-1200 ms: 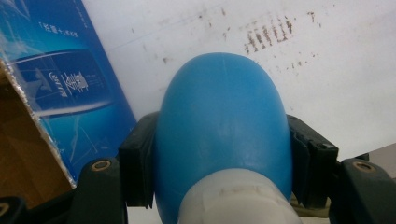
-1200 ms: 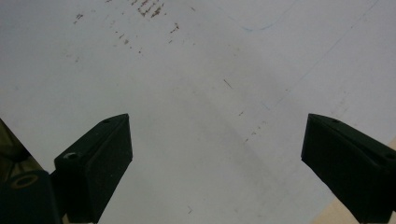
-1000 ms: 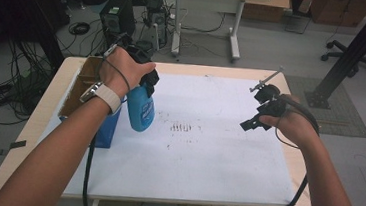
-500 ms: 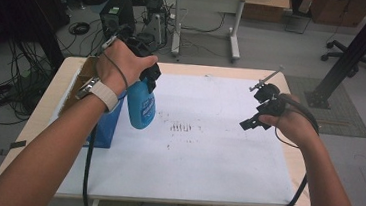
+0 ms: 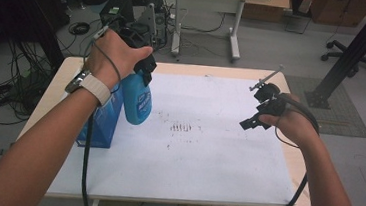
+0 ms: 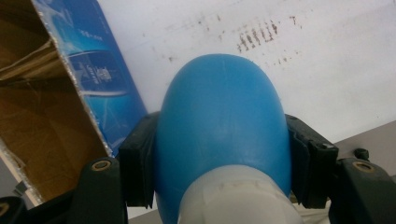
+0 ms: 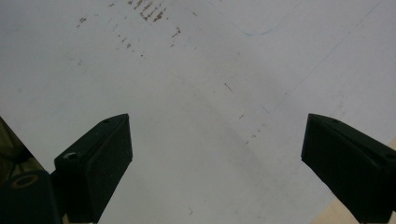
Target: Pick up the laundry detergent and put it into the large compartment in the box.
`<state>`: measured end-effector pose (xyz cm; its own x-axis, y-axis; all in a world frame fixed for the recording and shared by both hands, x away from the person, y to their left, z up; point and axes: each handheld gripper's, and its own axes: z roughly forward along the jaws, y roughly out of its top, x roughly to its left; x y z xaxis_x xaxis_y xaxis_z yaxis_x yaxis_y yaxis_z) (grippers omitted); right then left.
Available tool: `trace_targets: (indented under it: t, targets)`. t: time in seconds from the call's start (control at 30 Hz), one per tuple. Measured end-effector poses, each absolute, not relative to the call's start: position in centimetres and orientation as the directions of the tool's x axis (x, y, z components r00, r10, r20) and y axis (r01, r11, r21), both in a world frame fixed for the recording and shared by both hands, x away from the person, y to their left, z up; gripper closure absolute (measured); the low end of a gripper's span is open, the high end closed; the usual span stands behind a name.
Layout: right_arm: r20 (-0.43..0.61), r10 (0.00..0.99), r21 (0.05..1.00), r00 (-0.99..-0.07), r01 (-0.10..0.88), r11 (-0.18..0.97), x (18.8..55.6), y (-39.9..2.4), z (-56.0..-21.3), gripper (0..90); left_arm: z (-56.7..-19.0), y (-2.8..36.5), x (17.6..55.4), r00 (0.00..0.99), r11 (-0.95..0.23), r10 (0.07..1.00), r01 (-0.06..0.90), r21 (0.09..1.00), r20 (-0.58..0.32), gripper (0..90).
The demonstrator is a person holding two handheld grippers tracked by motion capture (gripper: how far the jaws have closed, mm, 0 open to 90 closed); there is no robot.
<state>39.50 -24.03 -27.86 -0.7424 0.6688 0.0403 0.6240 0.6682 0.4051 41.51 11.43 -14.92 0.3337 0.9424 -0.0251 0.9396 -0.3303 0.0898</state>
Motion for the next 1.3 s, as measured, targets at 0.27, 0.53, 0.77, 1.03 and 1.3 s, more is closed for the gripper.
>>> trace_targets:
  t: [0.27,0.53,0.77,1.03,1.3]
  targets:
    - [0.041,0.669,0.405,-0.742,0.624,0.668,39.5,-24.0,-27.7,8.8,-14.0,11.9,41.3,0.327,-0.323,0.945,0.942,0.096,-0.024,37.3]
    - [0.040,0.669,0.405,-0.742,0.624,0.669,39.4,-24.0,-27.8,8.8,-13.1,12.3,41.2,0.318,-0.315,0.948,0.944,0.097,-0.021,37.3]
    - [0.041,0.670,0.404,-0.741,0.626,0.667,39.5,-23.9,-27.8,8.8,-11.9,13.0,41.1,0.309,-0.306,0.951,0.945,0.114,-0.017,37.3]
    - [0.039,0.664,0.407,-0.747,0.619,0.672,39.6,-23.6,-27.7,8.8,-11.1,14.0,40.8,0.283,-0.279,0.959,0.953,0.120,-0.013,37.4]
    - [0.039,0.664,0.405,-0.747,0.619,0.673,39.7,-23.5,-27.7,8.8,-10.3,15.0,40.8,0.258,-0.254,0.966,0.959,0.124,-0.016,37.3]
